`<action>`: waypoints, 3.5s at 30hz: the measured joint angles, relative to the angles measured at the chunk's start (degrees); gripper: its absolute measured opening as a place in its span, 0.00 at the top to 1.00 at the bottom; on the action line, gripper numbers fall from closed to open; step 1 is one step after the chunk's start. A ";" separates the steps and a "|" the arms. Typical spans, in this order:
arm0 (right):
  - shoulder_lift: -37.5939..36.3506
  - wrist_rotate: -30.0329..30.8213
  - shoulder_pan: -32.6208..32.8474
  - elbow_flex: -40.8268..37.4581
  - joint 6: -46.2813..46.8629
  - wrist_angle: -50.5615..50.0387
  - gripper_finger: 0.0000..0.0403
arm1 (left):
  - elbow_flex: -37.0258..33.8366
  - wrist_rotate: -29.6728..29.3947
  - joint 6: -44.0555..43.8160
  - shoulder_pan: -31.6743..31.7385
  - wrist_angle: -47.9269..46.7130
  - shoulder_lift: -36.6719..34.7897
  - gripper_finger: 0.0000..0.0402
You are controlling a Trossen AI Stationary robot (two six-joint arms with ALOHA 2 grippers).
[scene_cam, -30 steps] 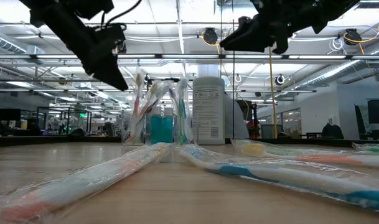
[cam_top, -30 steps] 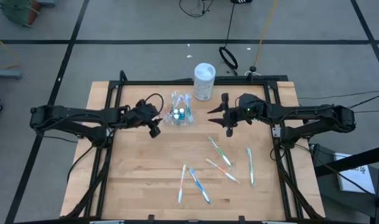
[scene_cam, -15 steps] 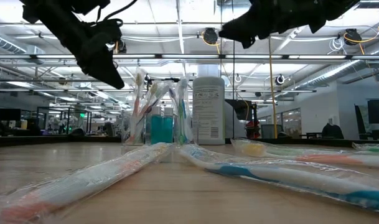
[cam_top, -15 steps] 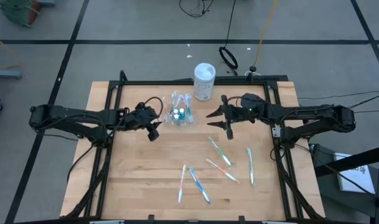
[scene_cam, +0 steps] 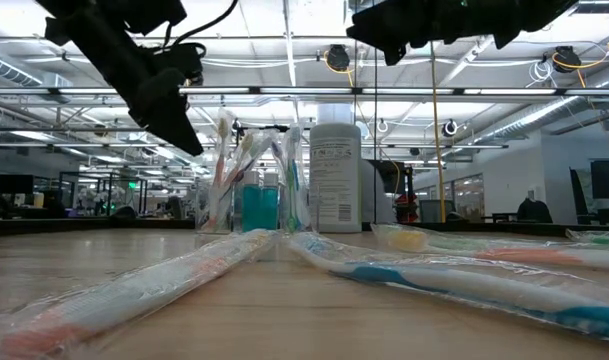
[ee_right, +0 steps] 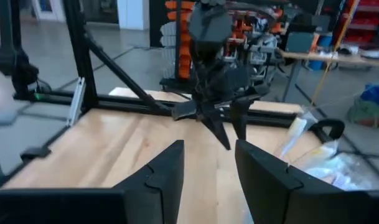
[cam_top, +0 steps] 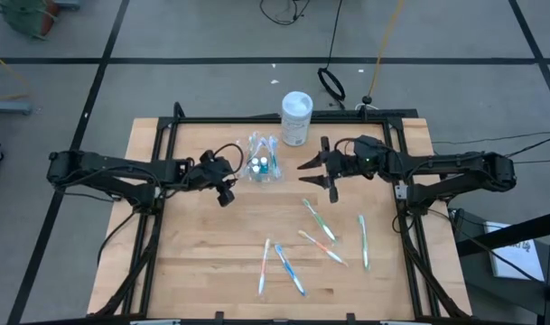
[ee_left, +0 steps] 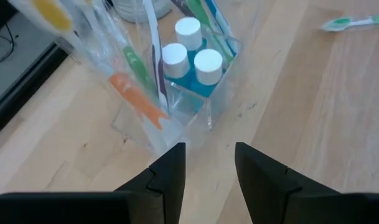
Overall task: Pick & Place toothbrushing station
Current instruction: Put the green toothbrush into the transparent organizer
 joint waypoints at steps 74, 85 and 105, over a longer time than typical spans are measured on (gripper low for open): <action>22.22 27.18 14.06 -4.74 32.36 -17.92 0.51 | 0.00 0.13 14.91 1.01 13.19 -0.26 0.64; 24.78 27.71 14.06 -9.15 34.71 -12.48 0.62 | 0.00 0.13 15.18 0.96 13.16 -0.26 0.64; 21.51 39.00 9.91 -9.49 9.87 39.69 0.99 | 0.00 0.10 15.61 0.96 13.84 -0.26 0.64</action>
